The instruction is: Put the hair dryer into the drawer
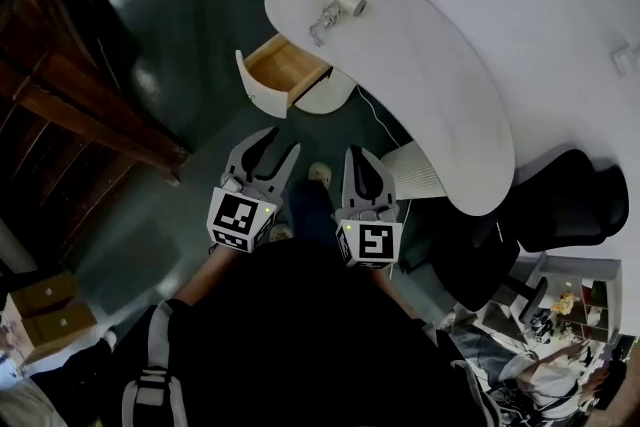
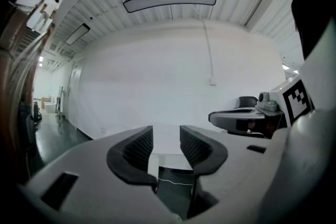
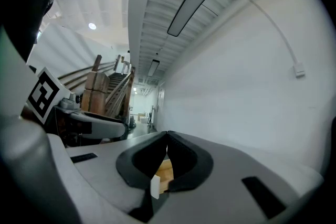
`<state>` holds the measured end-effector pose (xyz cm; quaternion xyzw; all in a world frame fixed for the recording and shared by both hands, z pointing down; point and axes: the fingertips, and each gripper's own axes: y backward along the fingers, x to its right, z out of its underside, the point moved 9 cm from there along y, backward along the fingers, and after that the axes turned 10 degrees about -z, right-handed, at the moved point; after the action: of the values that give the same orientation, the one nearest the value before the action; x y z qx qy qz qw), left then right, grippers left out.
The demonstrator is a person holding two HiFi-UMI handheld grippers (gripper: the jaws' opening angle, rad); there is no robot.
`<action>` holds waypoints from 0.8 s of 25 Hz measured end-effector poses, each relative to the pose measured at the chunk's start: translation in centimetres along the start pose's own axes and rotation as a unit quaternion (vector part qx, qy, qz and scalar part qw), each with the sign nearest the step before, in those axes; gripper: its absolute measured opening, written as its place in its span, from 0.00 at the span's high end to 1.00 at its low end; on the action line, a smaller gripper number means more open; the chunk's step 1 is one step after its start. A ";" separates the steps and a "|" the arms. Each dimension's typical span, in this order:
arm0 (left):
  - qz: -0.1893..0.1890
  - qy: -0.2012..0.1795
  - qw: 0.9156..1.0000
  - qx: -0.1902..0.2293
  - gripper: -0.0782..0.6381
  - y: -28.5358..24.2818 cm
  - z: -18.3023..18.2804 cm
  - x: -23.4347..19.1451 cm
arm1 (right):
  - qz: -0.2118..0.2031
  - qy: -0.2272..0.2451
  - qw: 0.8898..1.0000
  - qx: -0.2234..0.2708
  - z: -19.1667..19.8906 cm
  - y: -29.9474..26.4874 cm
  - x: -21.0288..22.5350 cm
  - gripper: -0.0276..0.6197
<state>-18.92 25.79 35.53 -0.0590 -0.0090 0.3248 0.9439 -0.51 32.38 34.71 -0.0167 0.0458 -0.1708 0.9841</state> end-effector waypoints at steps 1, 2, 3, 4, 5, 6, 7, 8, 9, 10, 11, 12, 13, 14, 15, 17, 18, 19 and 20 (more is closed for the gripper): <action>0.000 -0.002 1.000 0.001 0.68 -0.4 -0.1 -0.2 | 0.000 -0.001 1.000 0.001 0.0 -0.4 0.2 0.92; 0.000 -0.004 1.000 0.001 0.68 -0.9 -0.2 -0.4 | -0.001 -0.003 1.000 0.002 0.0 -0.9 0.4 0.92; 0.001 -0.006 1.000 0.000 0.67 -1.4 -0.2 -0.6 | -0.001 -0.006 1.000 0.003 0.1 -1.4 0.7 0.92; 0.002 -0.006 1.000 -0.001 0.67 -2.0 -0.1 -0.7 | -0.002 -0.009 1.000 0.003 0.3 -1.9 1.2 0.92; 0.002 -0.005 1.000 -0.002 0.67 -2.7 -0.1 -0.8 | -0.003 -0.010 1.000 0.004 0.4 -2.4 1.7 0.92; 0.002 -0.004 1.000 -0.002 0.67 -3.5 0.0 -1.0 | -0.005 -0.008 1.000 0.005 0.5 -3.0 2.2 0.92; 0.001 -0.003 1.000 -0.003 0.67 -4.3 0.0 -1.3 | -0.007 -0.007 1.000 0.007 0.6 -3.8 2.8 0.92; 0.000 -0.001 1.000 -0.004 0.67 -5.2 -0.1 -1.6 | -0.008 -0.007 1.000 0.007 0.7 -4.6 3.4 0.92; -0.001 0.000 1.000 -0.005 0.67 -6.1 -0.1 -1.9 | -0.009 -0.008 1.000 0.005 0.7 -5.5 4.0 0.92; -0.002 0.000 1.000 -0.006 0.67 -7.0 -0.3 -2.2 | -0.011 -0.008 1.000 0.004 0.7 -6.4 4.7 0.92; -0.002 0.000 1.000 -0.007 0.67 -8.0 -0.4 -2.5 | -0.012 -0.008 1.000 0.002 0.7 -7.2 5.5 0.92; -0.003 0.000 1.000 -0.007 0.67 -8.9 -0.5 -2.8 | -0.013 -0.009 1.000 0.001 0.7 -8.1 6.2 0.92; -0.005 0.000 1.000 -0.006 0.67 -9.9 -0.7 -3.0 | -0.014 -0.009 1.000 0.000 0.6 -9.0 7.0 0.92; -0.006 0.000 1.000 -0.005 0.67 -10.9 -0.9 -3.3 | -0.016 -0.008 1.000 0.001 0.6 -9.9 7.8 0.92; -0.007 0.001 1.000 -0.005 0.67 -12.0 -1.1 -3.5 | -0.018 -0.007 1.000 0.002 0.5 -10.8 8.6 0.92; -0.010 0.003 1.000 -0.007 0.67 -14.1 -1.5 -3.9 | -0.024 -0.006 1.000 0.001 0.3 -12.5 10.3 0.92; -0.012 0.003 1.000 -0.008 0.67 -15.2 -1.7 -4.0 | -0.027 -0.006 1.000 0.000 0.2 -13.4 11.2 0.92; -0.014 0.004 1.000 -0.010 0.67 -16.3 -1.9 -4.2 | -0.030 -0.006 1.000 -0.001 0.2 -14.2 12.1 0.92; -0.016 0.004 1.000 -0.011 0.67 -17.3 -2.1 -4.3 | -0.034 -0.006 0.999 -0.002 0.1 -15.0 13.0 0.92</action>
<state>-11.63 9.40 35.56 -0.0703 -0.0097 0.3091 0.9484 6.64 13.87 34.45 -0.0210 0.0399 -0.2041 0.9779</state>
